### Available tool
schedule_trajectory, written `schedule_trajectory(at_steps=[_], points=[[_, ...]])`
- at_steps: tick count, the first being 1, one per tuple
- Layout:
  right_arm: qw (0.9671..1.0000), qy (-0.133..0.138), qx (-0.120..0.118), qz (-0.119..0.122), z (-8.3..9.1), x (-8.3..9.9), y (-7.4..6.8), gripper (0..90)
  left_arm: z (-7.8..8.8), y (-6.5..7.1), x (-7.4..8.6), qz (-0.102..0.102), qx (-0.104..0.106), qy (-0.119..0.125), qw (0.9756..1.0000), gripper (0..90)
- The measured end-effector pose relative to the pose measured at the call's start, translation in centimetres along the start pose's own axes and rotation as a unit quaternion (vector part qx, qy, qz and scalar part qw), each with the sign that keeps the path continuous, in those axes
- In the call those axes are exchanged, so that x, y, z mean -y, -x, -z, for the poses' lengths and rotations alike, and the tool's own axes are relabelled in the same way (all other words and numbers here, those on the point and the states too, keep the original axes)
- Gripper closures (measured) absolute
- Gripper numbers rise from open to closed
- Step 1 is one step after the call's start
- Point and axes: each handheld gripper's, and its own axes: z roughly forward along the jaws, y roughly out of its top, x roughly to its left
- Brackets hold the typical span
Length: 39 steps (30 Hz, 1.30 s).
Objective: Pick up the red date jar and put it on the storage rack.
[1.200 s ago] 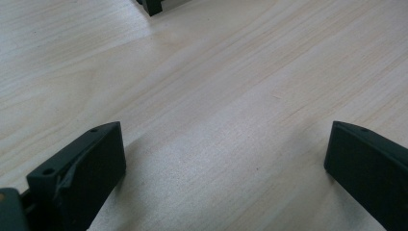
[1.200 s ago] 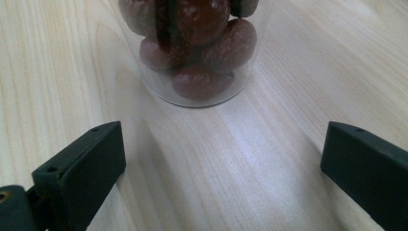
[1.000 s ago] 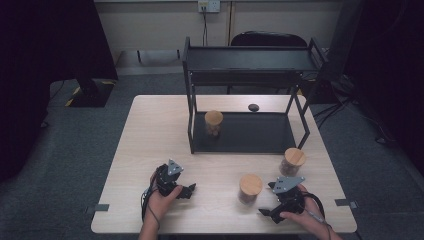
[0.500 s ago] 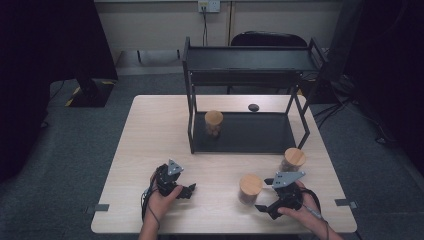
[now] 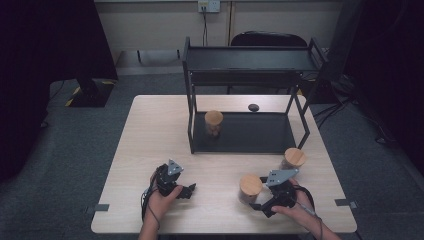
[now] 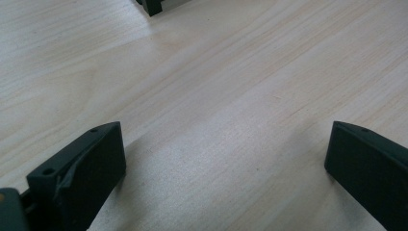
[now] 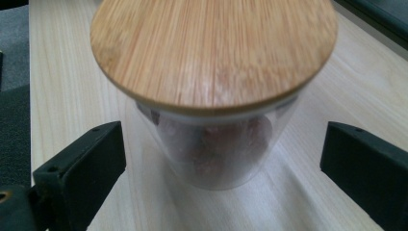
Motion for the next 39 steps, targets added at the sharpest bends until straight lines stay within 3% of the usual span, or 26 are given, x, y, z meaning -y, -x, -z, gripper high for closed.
schedule_trajectory(at_steps=[10,30,39], points=[[1.0000,0.006,-0.004,0.002,-0.5,-0.5,-0.1,3.9,0.0,0.0,0.0,0.000,0.000,0.000,1.0000,0.2],[0.9997,0.021,-0.007,0.007,-1.8,-1.0,-0.2,23.0,0.0,0.0,0.0,-0.001,0.000,0.000,1.0000,0.2],[0.9996,0.023,-0.002,0.018,-1.8,-1.1,-0.4,24.4,0.0,0.0,0.0,-0.001,0.000,0.000,1.0000,0.1]])
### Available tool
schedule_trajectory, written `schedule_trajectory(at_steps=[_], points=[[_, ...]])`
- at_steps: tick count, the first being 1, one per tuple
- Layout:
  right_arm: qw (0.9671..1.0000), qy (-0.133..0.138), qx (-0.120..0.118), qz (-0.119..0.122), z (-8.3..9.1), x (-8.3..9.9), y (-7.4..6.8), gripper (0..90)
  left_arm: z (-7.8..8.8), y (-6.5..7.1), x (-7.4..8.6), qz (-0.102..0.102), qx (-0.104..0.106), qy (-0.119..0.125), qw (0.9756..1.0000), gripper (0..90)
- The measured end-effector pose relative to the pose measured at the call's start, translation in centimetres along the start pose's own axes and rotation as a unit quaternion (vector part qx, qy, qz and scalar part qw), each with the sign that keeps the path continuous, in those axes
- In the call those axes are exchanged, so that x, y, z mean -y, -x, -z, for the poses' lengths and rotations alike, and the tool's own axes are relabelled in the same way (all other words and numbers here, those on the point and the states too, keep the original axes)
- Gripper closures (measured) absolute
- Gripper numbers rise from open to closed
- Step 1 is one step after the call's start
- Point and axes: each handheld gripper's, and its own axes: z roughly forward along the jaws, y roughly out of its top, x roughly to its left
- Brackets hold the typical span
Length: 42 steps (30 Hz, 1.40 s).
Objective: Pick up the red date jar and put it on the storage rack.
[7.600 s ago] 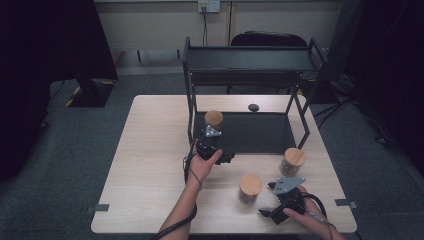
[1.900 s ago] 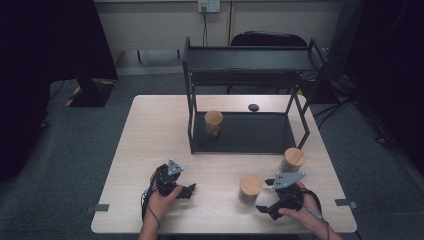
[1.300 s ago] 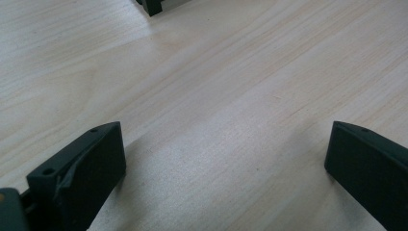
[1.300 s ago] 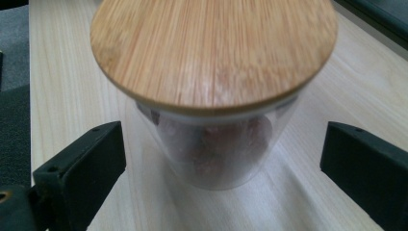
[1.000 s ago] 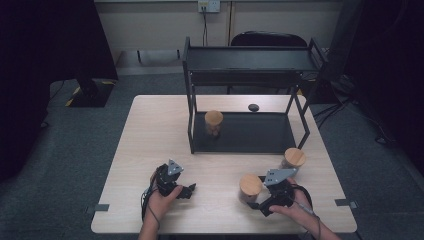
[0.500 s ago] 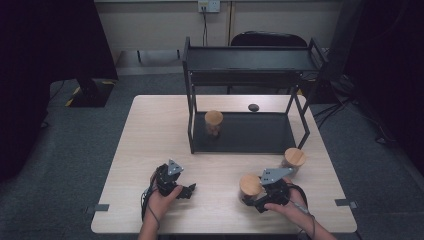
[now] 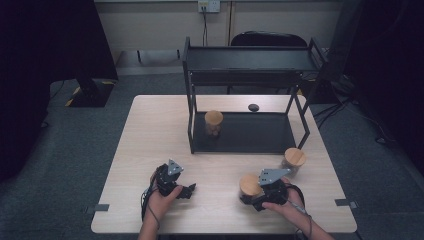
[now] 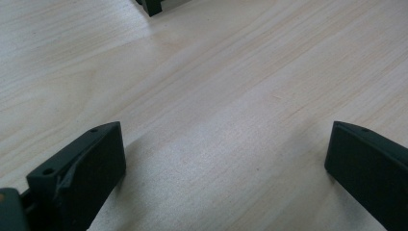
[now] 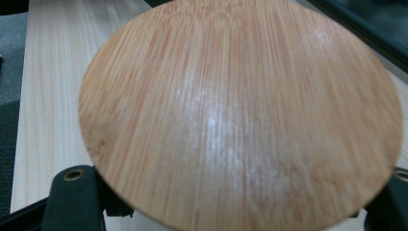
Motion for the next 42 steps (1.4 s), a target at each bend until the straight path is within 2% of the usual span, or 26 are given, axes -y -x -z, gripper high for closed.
schedule_trajectory(at_steps=[6,20,30,33,39,42], points=[[0.9999,-0.005,0.004,0.009,0.0,-0.3,0.0,25.0,0.0,0.0,0.0,0.000,0.000,0.000,1.0000,0.2],[0.9999,0.001,0.010,-0.007,-0.7,-1.3,0.5,25.1,0.0,0.0,0.0,0.000,0.000,0.000,1.0000,0.2],[0.9996,0.007,0.018,-0.020,-1.4,-2.1,1.5,25.1,0.0,0.0,0.0,0.000,0.000,0.000,1.0000,0.2],[0.9995,0.002,0.029,-0.016,-1.6,-2.4,1.7,25.1,0.0,0.0,0.0,0.000,0.000,0.000,1.0000,0.2],[0.9993,-0.002,0.035,-0.016,-1.9,-2.8,2.2,25.1,0.0,0.0,0.0,0.000,0.000,0.000,1.0000,0.2],[0.9991,0.000,0.036,-0.024,-2.1,-3.0,2.4,25.1,0.0,0.0,0.0,0.000,0.000,0.000,1.0000,0.2]])
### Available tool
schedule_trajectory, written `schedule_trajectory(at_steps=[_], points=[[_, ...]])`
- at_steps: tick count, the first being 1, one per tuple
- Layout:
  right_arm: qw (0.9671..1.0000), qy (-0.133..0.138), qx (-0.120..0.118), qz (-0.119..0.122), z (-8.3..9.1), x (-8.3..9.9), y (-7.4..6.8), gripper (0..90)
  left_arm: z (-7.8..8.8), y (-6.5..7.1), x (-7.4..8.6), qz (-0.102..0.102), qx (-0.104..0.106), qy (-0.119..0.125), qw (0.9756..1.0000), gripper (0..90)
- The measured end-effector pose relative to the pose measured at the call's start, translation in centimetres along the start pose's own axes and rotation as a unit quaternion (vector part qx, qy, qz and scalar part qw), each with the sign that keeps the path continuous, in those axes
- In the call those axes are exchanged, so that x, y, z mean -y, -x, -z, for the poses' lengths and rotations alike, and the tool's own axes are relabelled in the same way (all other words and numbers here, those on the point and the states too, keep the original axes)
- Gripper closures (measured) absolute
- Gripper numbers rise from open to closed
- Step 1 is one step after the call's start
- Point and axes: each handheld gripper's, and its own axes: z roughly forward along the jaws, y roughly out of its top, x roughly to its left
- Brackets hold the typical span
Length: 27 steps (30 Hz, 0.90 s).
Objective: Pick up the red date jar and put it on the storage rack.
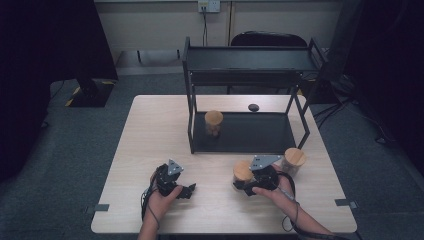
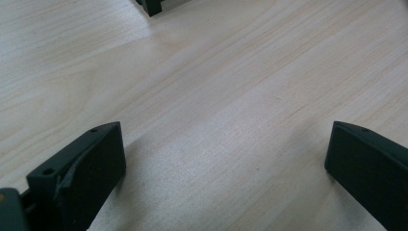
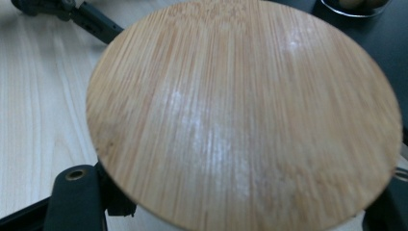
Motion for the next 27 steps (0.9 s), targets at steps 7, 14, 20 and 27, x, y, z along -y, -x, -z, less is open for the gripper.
schedule_trajectory(at_steps=[7,14,20,27], points=[[1.0000,0.001,0.007,-0.005,-0.2,-0.7,0.5,25.1,0.0,0.0,0.0,0.000,0.000,0.000,1.0000,0.2],[0.9999,-0.002,0.015,-0.006,-0.6,-1.3,1.0,25.1,0.0,0.0,0.0,0.000,0.000,0.000,1.0000,0.2],[0.9997,-0.005,0.023,-0.005,-0.9,-1.7,1.6,25.1,0.0,0.0,0.0,0.000,0.000,0.000,1.0000,0.2],[0.9994,-0.002,0.031,-0.013,-1.2,-2.2,2.4,25.1,0.0,0.0,0.0,0.000,0.000,0.000,1.0000,0.2]])
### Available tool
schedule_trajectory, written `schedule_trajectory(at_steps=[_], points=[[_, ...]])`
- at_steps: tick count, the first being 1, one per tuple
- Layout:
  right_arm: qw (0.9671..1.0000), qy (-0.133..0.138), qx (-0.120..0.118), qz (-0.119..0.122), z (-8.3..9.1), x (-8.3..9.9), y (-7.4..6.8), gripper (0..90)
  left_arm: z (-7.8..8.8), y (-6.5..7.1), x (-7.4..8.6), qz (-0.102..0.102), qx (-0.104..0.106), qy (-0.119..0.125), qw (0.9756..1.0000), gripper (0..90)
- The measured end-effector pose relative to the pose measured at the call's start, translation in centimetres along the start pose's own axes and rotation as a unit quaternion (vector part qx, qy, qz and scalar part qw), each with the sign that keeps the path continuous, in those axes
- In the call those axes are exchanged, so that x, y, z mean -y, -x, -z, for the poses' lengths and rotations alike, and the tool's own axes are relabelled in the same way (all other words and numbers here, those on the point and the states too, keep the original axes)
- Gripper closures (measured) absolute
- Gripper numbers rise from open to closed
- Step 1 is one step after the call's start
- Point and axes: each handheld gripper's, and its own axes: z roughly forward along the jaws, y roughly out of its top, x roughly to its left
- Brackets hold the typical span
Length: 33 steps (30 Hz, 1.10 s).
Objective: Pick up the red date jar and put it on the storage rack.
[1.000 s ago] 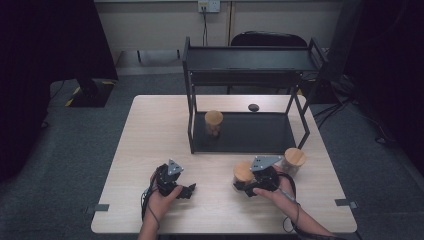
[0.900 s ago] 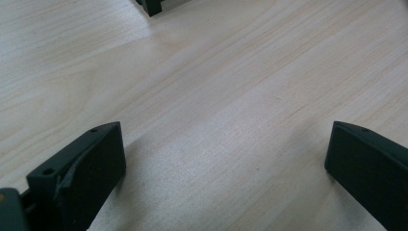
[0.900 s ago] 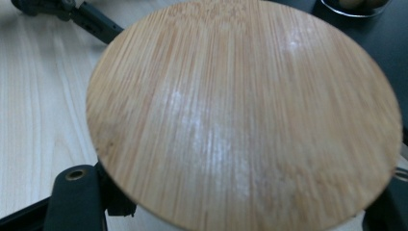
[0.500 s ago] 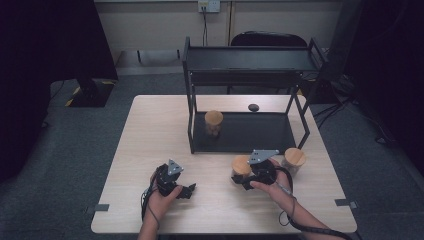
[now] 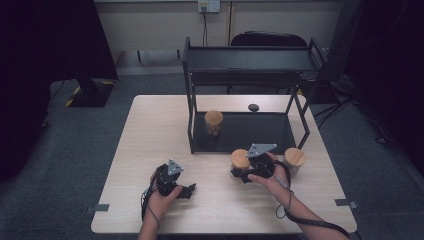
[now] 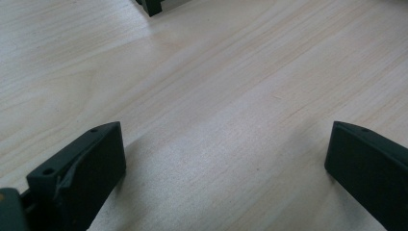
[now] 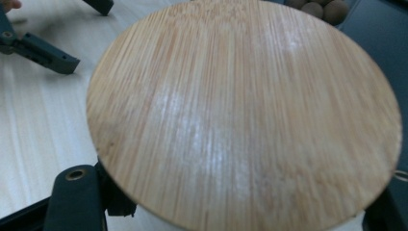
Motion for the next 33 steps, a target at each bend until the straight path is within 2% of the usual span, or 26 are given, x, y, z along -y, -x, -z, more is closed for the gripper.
schedule_trajectory(at_steps=[23,33], points=[[0.9992,0.008,0.028,-0.028,-0.8,-2.4,3.0,25.1,0.0,0.0,0.0,0.000,0.000,0.000,1.0000,0.2],[0.9985,0.010,0.039,-0.035,-1.3,-3.2,3.8,25.1,0.0,0.0,0.0,0.000,0.000,0.000,1.0000,0.2]])
